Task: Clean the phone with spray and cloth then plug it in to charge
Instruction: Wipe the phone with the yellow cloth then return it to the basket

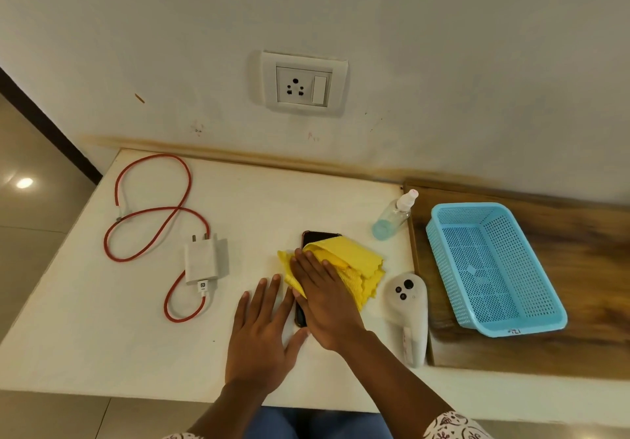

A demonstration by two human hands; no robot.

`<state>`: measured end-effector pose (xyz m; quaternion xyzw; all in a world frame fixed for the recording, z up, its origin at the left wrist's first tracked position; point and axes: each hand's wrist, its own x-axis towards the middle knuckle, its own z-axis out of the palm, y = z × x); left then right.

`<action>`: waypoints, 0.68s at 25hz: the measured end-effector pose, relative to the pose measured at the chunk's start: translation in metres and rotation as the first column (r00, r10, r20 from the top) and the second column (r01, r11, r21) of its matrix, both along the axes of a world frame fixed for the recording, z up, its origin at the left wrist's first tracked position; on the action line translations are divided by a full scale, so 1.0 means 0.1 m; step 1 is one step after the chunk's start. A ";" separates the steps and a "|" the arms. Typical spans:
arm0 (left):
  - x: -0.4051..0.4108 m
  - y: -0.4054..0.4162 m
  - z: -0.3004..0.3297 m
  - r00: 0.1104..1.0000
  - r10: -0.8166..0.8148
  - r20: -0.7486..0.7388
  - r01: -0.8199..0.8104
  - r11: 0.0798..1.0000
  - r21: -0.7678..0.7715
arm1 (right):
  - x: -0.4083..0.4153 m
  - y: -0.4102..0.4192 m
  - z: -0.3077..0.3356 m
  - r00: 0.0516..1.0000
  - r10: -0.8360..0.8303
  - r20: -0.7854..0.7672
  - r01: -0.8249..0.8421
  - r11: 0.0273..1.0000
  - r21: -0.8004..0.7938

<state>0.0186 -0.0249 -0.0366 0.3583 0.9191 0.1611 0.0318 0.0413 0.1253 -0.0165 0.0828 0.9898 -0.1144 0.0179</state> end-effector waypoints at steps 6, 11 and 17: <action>0.00 0.00 0.00 1.000 -0.018 0.008 0.018 1.000 0.007 | 0.18 -0.13 0.01 1.000 -0.017 0.012 0.017 1.000 0.016; -0.01 -0.01 0.01 1.000 -0.011 0.022 0.011 1.000 0.004 | 0.31 -0.23 -0.02 0.999 -0.049 0.019 0.049 0.999 0.004; -0.01 0.00 0.04 1.000 -0.010 0.025 0.010 1.000 0.017 | 0.41 -0.38 0.02 0.995 -0.101 0.010 0.100 0.975 -0.200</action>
